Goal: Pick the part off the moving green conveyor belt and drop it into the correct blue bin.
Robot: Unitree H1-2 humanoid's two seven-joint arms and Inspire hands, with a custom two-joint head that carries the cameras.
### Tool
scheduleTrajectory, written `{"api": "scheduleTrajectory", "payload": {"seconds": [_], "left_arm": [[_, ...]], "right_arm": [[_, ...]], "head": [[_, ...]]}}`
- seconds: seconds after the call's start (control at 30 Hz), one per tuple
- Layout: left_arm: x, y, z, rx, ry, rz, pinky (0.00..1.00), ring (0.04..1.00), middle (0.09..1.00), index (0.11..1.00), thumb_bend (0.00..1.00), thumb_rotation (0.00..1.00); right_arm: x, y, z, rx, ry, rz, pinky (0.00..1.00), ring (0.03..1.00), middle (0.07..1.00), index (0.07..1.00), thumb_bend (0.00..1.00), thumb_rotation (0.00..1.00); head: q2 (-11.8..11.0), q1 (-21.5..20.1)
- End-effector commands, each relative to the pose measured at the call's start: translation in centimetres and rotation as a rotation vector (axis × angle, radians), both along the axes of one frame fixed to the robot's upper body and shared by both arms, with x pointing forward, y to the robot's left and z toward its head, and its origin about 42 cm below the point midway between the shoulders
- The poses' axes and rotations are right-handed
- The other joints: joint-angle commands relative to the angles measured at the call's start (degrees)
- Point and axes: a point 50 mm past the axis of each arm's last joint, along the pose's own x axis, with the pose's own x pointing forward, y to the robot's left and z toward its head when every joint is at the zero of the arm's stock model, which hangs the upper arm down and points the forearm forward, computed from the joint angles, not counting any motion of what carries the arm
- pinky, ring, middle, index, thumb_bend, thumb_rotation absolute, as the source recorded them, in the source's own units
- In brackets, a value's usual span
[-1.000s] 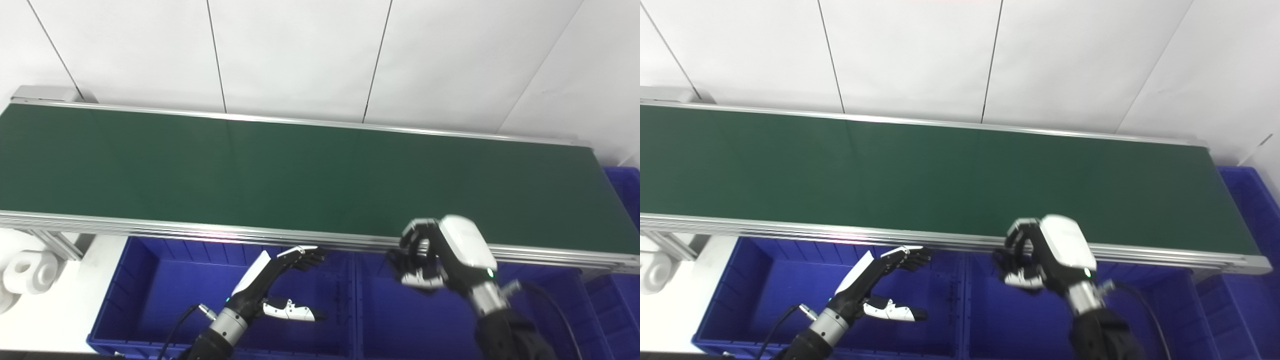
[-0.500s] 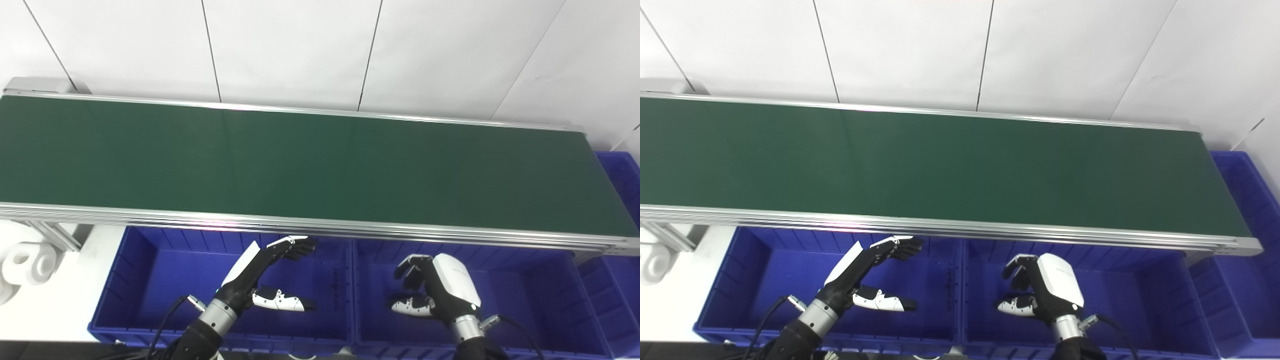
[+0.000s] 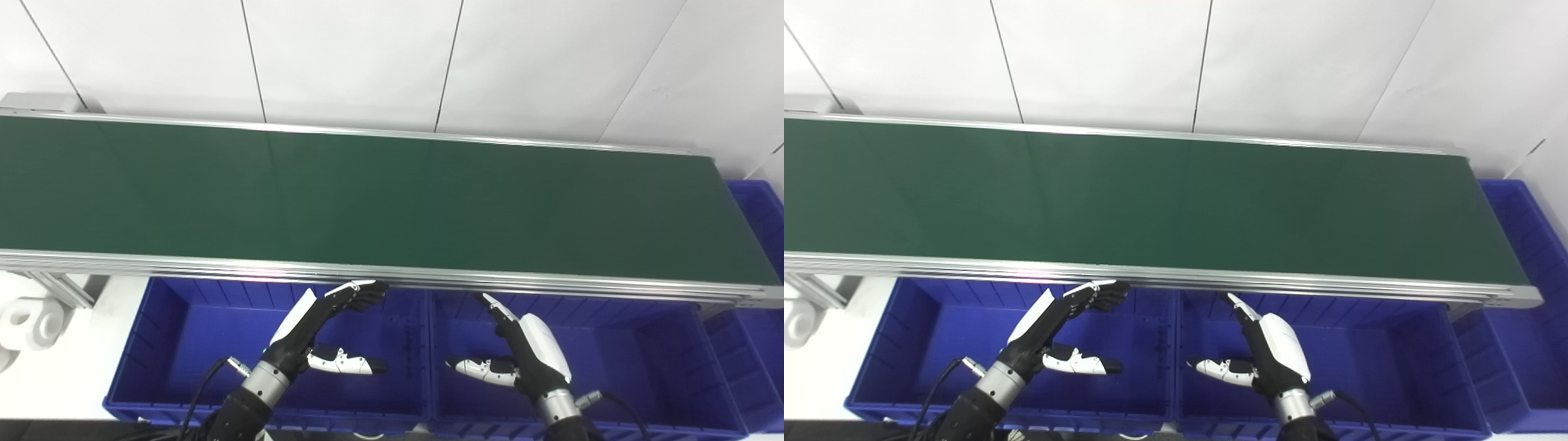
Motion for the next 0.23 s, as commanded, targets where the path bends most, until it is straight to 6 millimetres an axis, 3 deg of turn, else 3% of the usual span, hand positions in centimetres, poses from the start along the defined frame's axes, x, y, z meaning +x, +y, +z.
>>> {"api": "scheduleTrajectory", "payload": {"seconds": [0.0,0.03,0.07,0.2], "left_arm": [[0.41,-0.51,1.20,-0.021,-0.048,-0.009,0.74,0.779,0.794,0.802,0.70,0.38],[0.39,-0.50,1.20,-0.021,-0.050,-0.007,0.74,0.779,0.795,0.802,0.70,0.38],[0.38,-0.48,1.20,-0.020,-0.051,-0.006,0.74,0.780,0.796,0.803,0.70,0.38],[0.41,-0.47,1.14,-0.013,-0.051,-0.003,0.75,0.783,0.798,0.806,0.70,0.39]], "right_arm": [[-0.04,0.70,1.30,0.085,-0.124,-0.025,0.66,0.717,0.717,0.894,0.66,0.44],[-0.19,0.99,1.22,0.102,-0.132,-0.034,0.73,0.796,0.814,0.891,0.65,0.46],[-0.31,1.20,1.14,0.120,-0.141,-0.040,0.76,0.824,0.853,0.886,0.64,0.48],[-0.60,1.25,0.73,0.180,-0.166,-0.048,0.76,0.823,0.855,0.869,0.63,0.48]], "head": [[0.2,0.2],[0.3,0.2],[0.3,0.3],[0.4,0.6]]}}
